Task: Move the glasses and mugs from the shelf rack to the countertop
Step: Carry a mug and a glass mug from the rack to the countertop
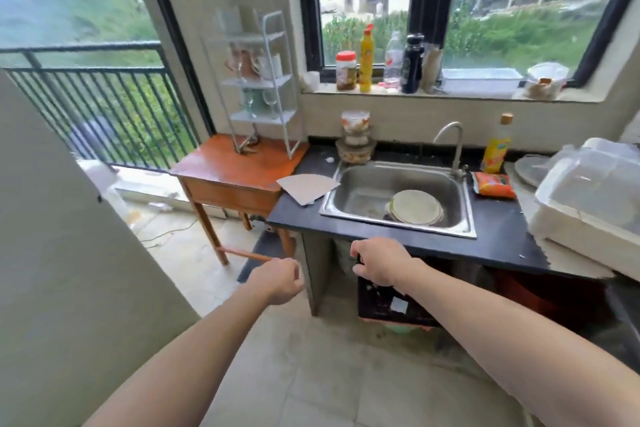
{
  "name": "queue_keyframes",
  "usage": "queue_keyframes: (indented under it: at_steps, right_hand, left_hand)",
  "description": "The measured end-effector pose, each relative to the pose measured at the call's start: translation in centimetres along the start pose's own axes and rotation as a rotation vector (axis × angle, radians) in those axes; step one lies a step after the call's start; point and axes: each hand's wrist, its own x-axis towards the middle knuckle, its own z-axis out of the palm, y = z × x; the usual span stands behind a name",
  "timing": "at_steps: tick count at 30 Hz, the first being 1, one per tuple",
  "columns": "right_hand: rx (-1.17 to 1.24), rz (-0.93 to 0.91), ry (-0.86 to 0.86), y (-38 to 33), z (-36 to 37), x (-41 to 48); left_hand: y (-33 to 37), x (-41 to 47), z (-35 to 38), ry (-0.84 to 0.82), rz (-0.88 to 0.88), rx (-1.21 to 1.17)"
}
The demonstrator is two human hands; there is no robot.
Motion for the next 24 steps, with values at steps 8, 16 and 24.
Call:
queue_keyframes:
  at_steps: [8,16,24]
  right_hand:
    - [-0.016,-0.198,0.018,-6.0,-4.3,17.1]
    - [-0.070,-0.319,0.061,-15.2,-6.9,36.3]
    - [-0.065,-0.227,0.085,-16.7,-7.7,42.2]
  left_hand:
    - [-9.9,5.3,-8.4,0.146,-0.227,-0.024]
    - [-25.4,15.7,-17.1,0.224,-0.327,-0.093]
    - [-29.2,20.0,-20.2,0.211,-0.250,-0.076]
